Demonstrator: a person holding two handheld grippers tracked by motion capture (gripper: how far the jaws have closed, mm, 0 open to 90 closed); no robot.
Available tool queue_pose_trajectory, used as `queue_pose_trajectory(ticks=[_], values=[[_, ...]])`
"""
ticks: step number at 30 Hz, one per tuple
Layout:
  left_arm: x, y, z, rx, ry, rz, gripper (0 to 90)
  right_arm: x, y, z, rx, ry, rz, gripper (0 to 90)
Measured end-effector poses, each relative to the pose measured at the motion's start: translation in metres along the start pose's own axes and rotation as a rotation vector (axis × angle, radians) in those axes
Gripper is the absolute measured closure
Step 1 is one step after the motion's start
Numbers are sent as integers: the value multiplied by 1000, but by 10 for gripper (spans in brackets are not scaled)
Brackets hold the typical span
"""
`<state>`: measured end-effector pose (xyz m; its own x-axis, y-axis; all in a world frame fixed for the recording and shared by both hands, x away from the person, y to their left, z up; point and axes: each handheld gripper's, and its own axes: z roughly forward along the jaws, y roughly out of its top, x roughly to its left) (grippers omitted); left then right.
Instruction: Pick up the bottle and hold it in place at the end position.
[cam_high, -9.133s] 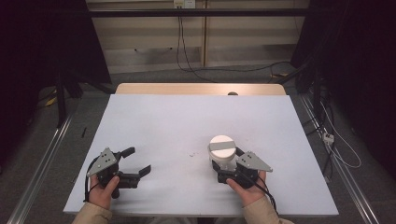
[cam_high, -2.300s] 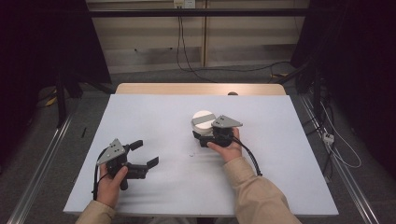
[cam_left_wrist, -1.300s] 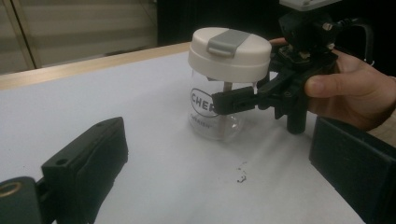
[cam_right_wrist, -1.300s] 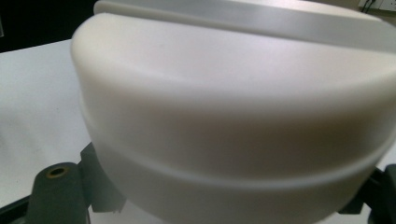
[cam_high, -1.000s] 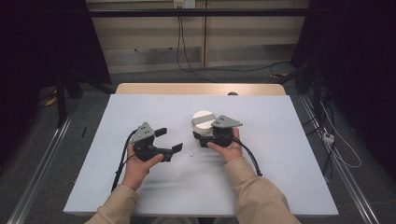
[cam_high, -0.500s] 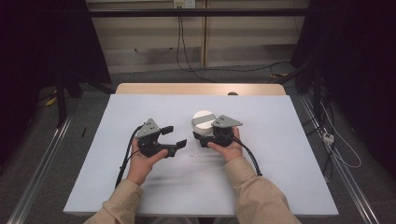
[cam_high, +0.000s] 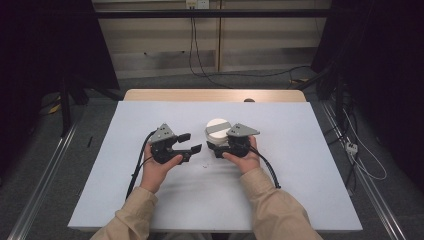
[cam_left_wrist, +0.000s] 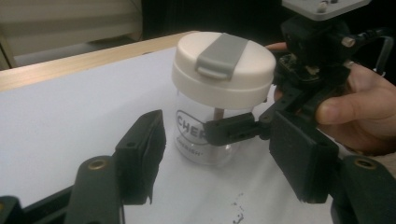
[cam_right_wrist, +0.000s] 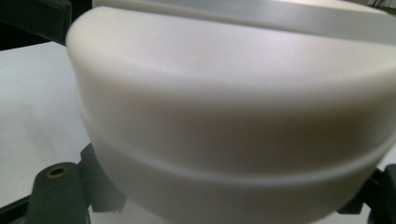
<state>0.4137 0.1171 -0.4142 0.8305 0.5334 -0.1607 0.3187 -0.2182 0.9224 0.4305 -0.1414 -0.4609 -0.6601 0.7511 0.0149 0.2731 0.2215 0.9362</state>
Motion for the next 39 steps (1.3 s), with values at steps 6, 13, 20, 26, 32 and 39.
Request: queue_pose_trajectory(ticks=[6,13,20,26,32,39], values=[[2,5,1,17,-10,0,516,0,0,0,1,1,1,181],[1,10,5,26,-27,5,670,0,0,0,2,0,0,181],[5,10,9,49,-31,-13,796,0,0,0,3,0,1,181],[5,13,13,58,-54,-9,872,0,0,0,4,1,2,181],[6,13,19,71,-65,-12,900,0,0,0,6,0,3,181],[7,14,26,73,-67,-28,900,0,0,0,9,-1,1,181]])
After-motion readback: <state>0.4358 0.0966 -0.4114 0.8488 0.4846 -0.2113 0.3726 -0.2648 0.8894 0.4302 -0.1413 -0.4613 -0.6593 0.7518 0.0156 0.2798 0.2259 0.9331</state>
